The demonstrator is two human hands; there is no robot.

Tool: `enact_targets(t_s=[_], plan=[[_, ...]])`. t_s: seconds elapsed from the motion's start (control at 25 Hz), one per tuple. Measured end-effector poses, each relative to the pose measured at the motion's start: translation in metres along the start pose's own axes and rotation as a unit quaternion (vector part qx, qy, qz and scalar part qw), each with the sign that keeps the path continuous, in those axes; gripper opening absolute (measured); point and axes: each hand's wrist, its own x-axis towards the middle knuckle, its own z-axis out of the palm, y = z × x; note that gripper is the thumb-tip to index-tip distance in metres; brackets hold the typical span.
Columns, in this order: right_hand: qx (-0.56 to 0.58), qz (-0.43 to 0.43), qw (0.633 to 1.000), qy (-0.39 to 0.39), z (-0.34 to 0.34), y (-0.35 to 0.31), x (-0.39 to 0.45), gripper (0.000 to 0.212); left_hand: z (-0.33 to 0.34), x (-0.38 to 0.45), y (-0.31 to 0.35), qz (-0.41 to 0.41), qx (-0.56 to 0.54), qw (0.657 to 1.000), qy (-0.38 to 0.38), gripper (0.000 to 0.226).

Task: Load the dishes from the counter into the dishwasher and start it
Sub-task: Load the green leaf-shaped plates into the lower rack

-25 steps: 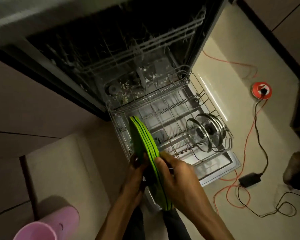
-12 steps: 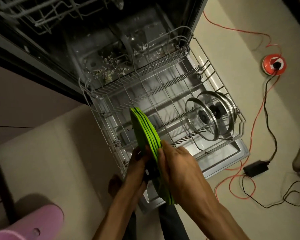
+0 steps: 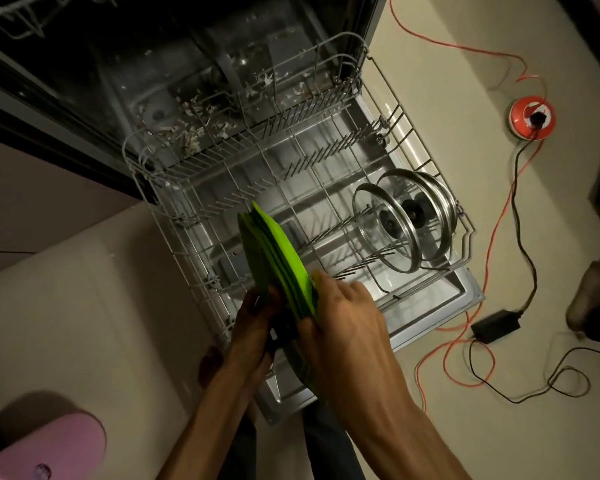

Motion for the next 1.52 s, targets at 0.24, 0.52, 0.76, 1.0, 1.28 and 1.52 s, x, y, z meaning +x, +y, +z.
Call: enact_targets(t_s=[0.24,0.52,0.76,1.0,1.28,1.52], plan=[[-0.001,-0.039,0.992,0.118,0.012,0.016,-0.009,0.033,0.002,0.008,-0.013,-0.059,-0.072,0.993,-0.067,0.065],[0.019,-0.038,0.985,0.167,0.005,0.031,-0.009,0.038,0.006,0.01,-0.009,-0.042,-0.022,0.996,-0.077,0.037],[0.017,-0.045,0.983,0.175,0.005,0.036,-0.009,0.037,0.006,0.006,-0.007,-0.04,-0.018,0.997,-0.069,0.042],[0.016,-0.059,0.983,0.176,-0.005,0.053,-0.012,0.041,0.009,0.001,-0.006,-0.055,-0.056,0.996,-0.036,0.035],[0.064,0.058,0.957,0.277,-0.035,0.109,-0.001,0.039,0.007,0.002,-0.001,-0.103,-0.122,0.987,-0.012,0.033],[-0.035,0.029,0.956,0.29,-0.033,0.137,0.024,0.04,0.006,0.002,-0.001,-0.098,-0.129,0.987,0.004,0.042]])
